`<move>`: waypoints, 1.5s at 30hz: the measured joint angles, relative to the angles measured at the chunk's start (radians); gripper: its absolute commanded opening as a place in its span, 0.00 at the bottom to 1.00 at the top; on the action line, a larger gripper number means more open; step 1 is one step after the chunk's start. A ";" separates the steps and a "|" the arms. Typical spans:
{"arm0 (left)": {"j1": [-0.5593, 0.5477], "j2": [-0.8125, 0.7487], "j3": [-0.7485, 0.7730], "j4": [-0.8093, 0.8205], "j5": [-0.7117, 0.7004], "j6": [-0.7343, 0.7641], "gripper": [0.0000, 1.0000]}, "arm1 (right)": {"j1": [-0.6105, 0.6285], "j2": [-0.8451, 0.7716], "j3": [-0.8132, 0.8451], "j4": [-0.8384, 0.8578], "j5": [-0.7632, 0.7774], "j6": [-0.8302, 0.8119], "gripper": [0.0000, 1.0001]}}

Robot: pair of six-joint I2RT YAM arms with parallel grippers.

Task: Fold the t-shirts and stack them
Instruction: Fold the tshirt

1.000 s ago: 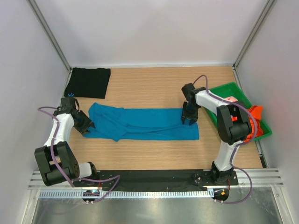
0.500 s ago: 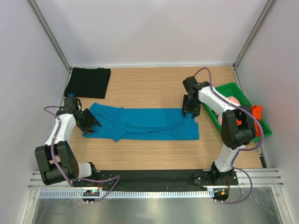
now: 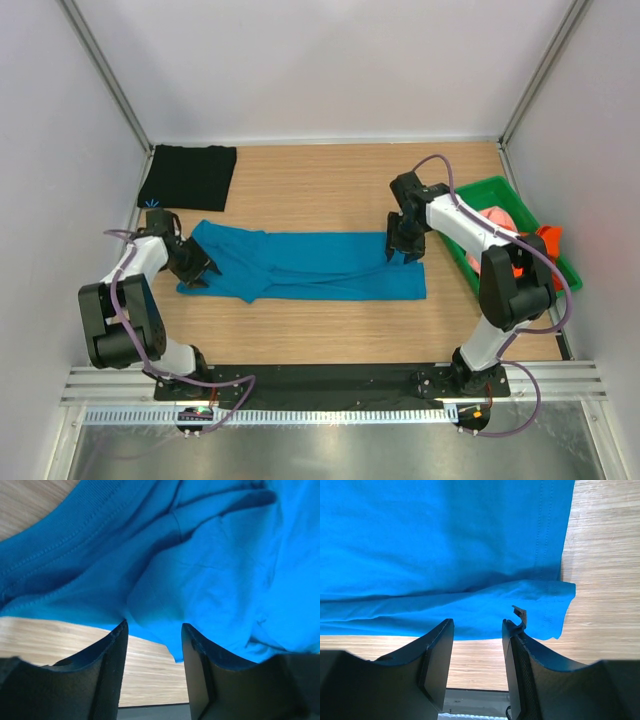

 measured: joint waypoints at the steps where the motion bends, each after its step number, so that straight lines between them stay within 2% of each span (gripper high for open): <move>1: 0.000 0.017 0.000 0.008 -0.003 0.000 0.46 | 0.000 0.000 0.000 0.001 -0.001 0.000 0.50; 4: 0.000 0.052 0.004 0.026 -0.008 -0.002 0.37 | 0.000 -0.003 -0.001 0.001 -0.002 -0.004 0.50; 6: 0.000 0.068 0.010 0.037 -0.010 -0.003 0.35 | 0.000 -0.003 -0.002 0.001 -0.002 -0.007 0.50; 16: -0.001 0.071 0.029 0.064 -0.012 -0.016 0.38 | 0.000 -0.003 -0.004 0.001 -0.002 -0.020 0.50; 19: -0.002 0.079 0.032 0.069 -0.011 -0.023 0.26 | 0.000 -0.003 -0.003 0.001 -0.002 -0.023 0.50; 20: -0.002 0.088 0.036 0.070 -0.011 -0.025 0.14 | 0.000 -0.002 -0.003 0.001 -0.002 -0.023 0.50; 23: -0.007 0.111 0.047 0.077 -0.007 -0.025 0.06 | 0.000 -0.002 -0.002 0.001 -0.002 -0.027 0.50; 35: -0.124 0.117 0.216 0.068 -0.002 -0.039 0.00 | 0.000 0.024 0.004 0.001 -0.002 -0.041 0.51; 45: -0.154 0.264 0.323 0.099 0.050 -0.103 0.00 | 0.000 0.052 0.030 -0.001 -0.029 -0.049 0.50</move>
